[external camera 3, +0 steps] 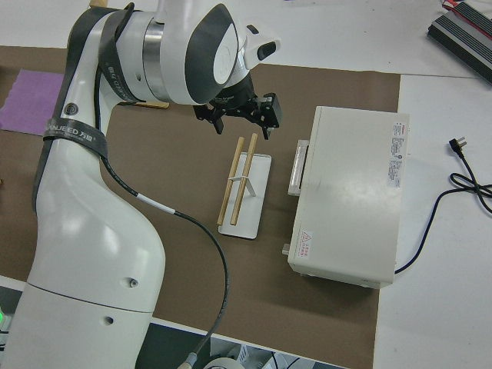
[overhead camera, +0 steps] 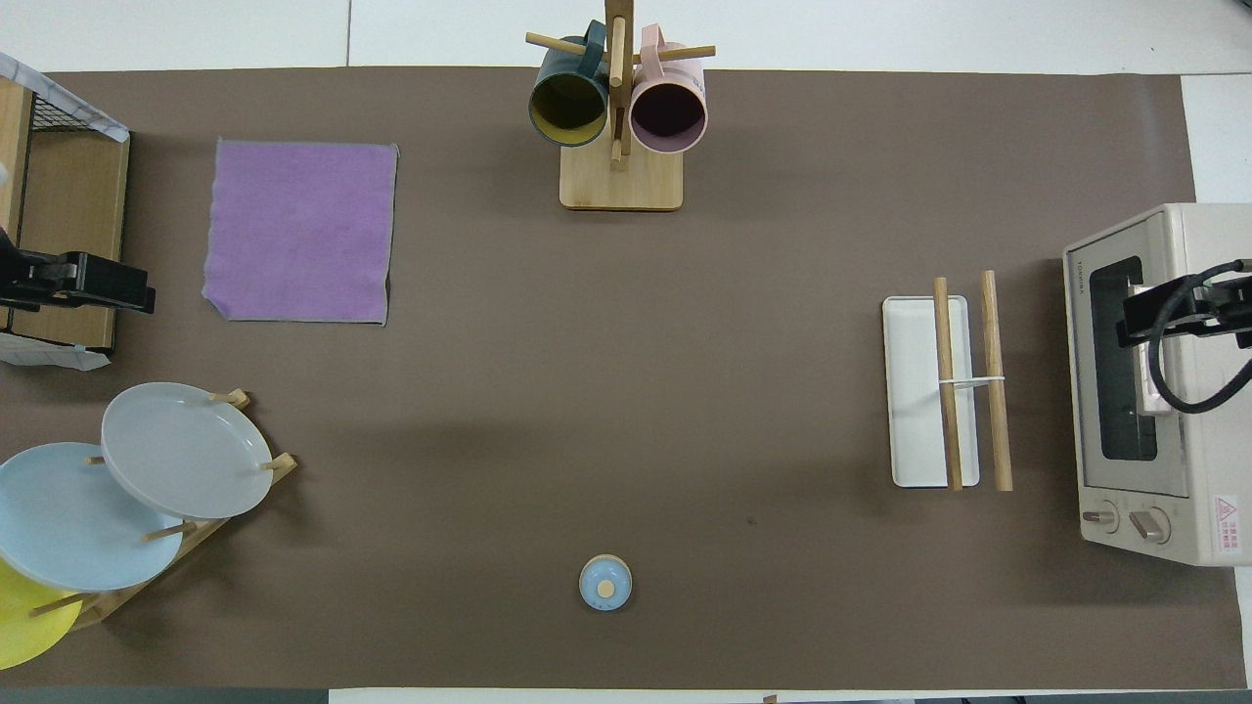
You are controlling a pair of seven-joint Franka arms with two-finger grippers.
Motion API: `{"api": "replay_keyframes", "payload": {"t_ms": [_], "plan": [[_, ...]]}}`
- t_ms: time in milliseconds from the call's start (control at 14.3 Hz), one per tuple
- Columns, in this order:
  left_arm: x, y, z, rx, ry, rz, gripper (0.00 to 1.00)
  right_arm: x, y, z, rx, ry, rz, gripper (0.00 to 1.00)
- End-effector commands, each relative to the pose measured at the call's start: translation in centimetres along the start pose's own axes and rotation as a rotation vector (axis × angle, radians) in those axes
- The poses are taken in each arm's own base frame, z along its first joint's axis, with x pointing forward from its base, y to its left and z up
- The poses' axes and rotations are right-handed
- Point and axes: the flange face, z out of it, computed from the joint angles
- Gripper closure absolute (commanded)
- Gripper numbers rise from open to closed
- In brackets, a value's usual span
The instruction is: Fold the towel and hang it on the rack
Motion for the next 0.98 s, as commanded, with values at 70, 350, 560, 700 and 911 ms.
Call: {"api": "replay_keyframes", "payload": {"t_ms": [70, 350, 560, 700, 911], "plan": [[-1.2, 0.3, -0.2, 0.023, -0.002, -0.005, 0.00, -0.5, 0.0, -0.2, -0.004, 0.002, -0.031, 0.00], [-1.4, 0.2, -0.2, 0.022, -0.023, -0.003, 0.00, -0.5, 0.1, -0.2, -0.004, 0.002, -0.030, 0.00], [-2.0, 1.0, -0.2, 0.025, -0.038, 0.002, 0.00, -0.9, -0.1, -0.2, 0.009, 0.000, -0.027, 0.00], [-2.4, 0.3, 0.8, 0.026, -0.045, -0.009, 0.00, -1.3, -0.5, 0.3, 0.037, -0.009, -0.038, 0.00], [-2.7, -1.5, 5.0, 0.032, 0.019, -0.043, 0.00, -1.7, -2.2, 1.0, 0.069, -0.019, -0.064, 0.00]]}}
